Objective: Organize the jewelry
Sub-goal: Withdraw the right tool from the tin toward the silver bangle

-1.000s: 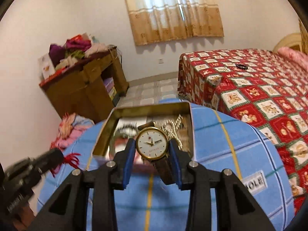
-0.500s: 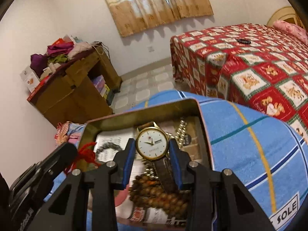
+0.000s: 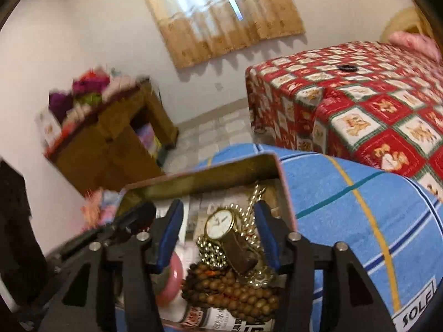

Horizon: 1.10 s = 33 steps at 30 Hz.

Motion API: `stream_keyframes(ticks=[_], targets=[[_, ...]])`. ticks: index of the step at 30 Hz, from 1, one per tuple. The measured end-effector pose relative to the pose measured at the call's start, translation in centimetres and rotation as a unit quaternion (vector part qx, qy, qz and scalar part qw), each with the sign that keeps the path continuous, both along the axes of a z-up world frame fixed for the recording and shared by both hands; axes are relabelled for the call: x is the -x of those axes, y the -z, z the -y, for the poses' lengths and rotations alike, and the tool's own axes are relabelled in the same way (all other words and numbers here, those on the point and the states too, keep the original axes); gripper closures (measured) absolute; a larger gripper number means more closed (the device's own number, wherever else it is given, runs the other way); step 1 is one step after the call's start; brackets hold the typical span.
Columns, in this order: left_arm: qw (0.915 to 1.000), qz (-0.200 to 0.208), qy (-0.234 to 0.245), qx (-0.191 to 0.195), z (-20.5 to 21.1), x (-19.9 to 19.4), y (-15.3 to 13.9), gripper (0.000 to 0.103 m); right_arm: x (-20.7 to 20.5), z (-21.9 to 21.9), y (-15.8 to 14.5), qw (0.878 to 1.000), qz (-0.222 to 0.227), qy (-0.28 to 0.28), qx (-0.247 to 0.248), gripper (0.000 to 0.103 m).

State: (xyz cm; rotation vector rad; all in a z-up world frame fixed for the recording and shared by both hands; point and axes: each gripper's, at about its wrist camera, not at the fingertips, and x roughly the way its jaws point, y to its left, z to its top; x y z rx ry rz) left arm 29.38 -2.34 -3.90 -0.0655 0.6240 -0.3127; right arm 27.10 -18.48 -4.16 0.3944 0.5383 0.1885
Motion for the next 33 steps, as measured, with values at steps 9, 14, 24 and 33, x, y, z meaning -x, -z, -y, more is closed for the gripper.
stream_keyframes(ticks=[9, 14, 24, 33], targets=[[0.9999, 0.016, 0.002, 0.003, -1.9, 4.6, -2.6, 0.035, 5.0, 1.9, -1.8, 0.998, 0.006, 0.059, 0.014, 0.040], [0.9992, 0.004, -0.033, 0.021, -4.4, 9.1, -2.4, 0.035, 8.6, 1.5, -0.8, 0.999, -0.030, 0.040, 0.006, 0.040], [0.9966, -0.013, -0.080, -0.009, -7.1, 17.5, -0.5, 0.035, 15.0, -0.4, 1.4, 0.997, -0.075, -0.005, 0.018, 0.040], [0.9905, -0.033, -0.126, -0.044, -10.5, 21.5, 1.5, 0.035, 18.1, -3.7, 2.3, 0.994, -0.085, -0.055, 0.026, 0.040]])
